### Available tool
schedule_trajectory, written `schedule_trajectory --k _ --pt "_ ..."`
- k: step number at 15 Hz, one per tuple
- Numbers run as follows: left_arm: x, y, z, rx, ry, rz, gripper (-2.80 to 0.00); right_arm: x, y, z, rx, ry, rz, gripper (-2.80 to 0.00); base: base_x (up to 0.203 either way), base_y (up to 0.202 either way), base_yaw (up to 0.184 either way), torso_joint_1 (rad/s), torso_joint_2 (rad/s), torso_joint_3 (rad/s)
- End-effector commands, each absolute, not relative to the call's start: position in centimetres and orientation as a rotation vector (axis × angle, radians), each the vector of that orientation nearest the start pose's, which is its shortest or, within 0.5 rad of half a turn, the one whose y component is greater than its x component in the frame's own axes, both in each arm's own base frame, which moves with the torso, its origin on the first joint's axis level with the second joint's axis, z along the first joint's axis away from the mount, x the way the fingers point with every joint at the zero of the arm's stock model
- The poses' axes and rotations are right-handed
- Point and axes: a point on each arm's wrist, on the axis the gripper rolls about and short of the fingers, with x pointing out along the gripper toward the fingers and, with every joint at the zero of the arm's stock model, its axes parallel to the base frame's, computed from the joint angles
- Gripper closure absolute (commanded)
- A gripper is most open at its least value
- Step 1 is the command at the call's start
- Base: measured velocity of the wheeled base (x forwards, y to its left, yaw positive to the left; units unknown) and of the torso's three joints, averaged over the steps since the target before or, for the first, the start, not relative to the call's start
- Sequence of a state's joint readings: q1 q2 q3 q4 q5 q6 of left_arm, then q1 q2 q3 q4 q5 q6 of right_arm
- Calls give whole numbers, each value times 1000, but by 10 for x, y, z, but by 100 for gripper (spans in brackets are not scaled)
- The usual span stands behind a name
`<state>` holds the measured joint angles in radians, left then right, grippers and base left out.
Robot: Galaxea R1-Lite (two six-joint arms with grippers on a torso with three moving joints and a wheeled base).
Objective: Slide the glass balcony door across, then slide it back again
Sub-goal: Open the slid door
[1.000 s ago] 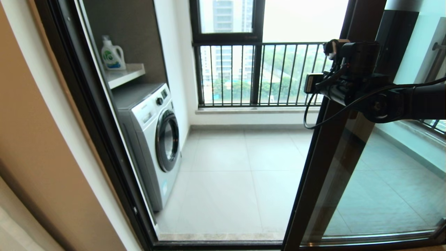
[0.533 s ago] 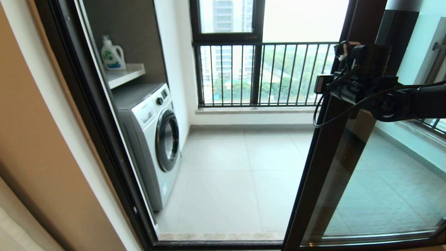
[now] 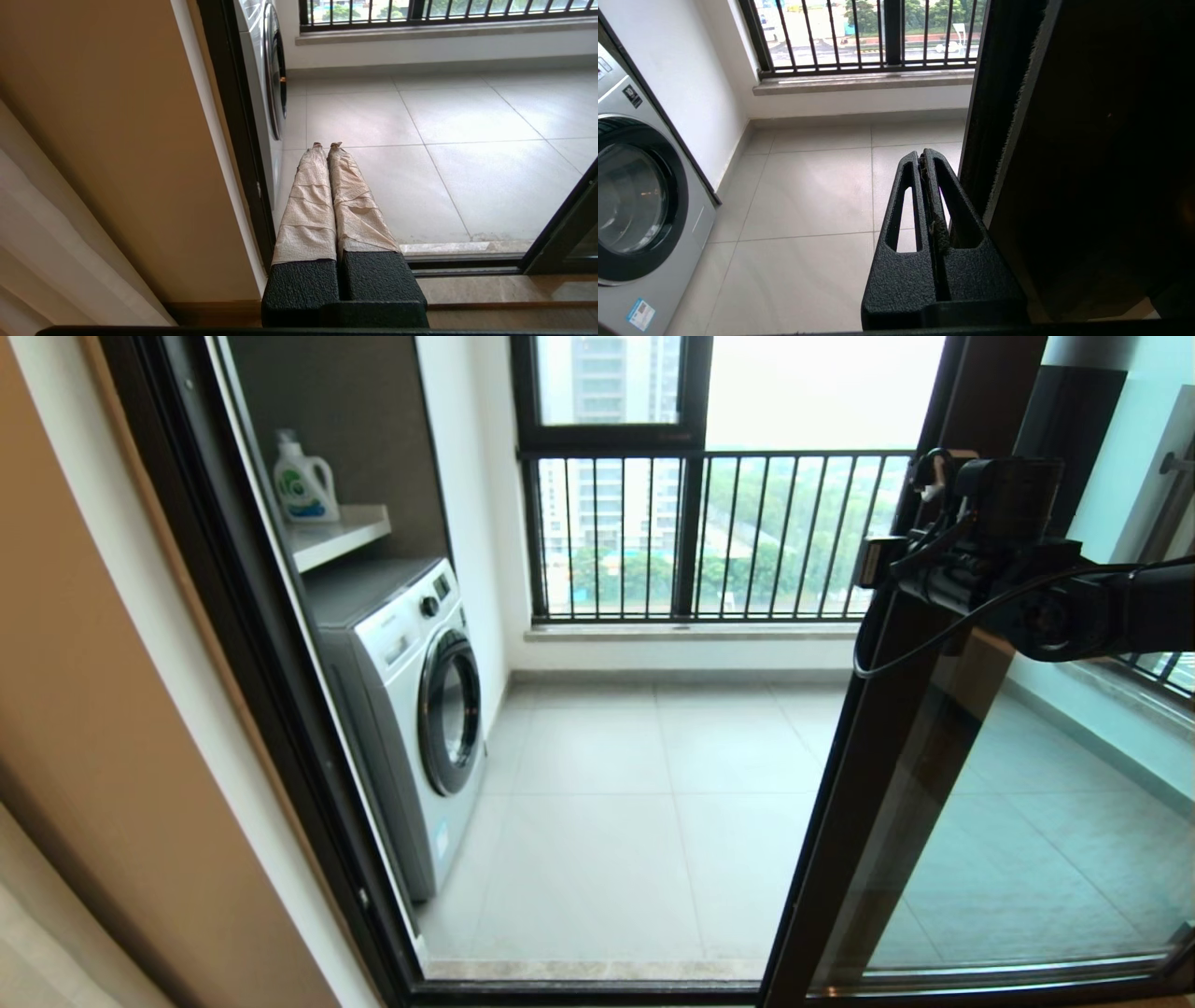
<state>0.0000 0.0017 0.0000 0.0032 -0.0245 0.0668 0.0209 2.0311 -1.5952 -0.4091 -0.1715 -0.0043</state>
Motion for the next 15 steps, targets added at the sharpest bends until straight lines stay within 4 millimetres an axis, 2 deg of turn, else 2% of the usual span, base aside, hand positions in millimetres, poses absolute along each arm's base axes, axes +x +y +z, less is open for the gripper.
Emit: schedule_trajectory --k 1,4,10,15 --pt "-23 -1 75 66 5 -25 0 425 -5 256 -9 39 -170 0 0 0 0 0 0 0" --pt "-23 -1 75 67 4 -25 0 424 -14 253 -10 19 -182 0 0 0 0 0 0 0" --pt "-23 -1 75 67 5 -26 0 421 -44 254 -12 14 -230 0 0 0 0 0 0 0" --pt "-23 -1 75 67 5 -25 0 417 -41 261 -17 -4 -208 0 0 0 0 0 0 0"
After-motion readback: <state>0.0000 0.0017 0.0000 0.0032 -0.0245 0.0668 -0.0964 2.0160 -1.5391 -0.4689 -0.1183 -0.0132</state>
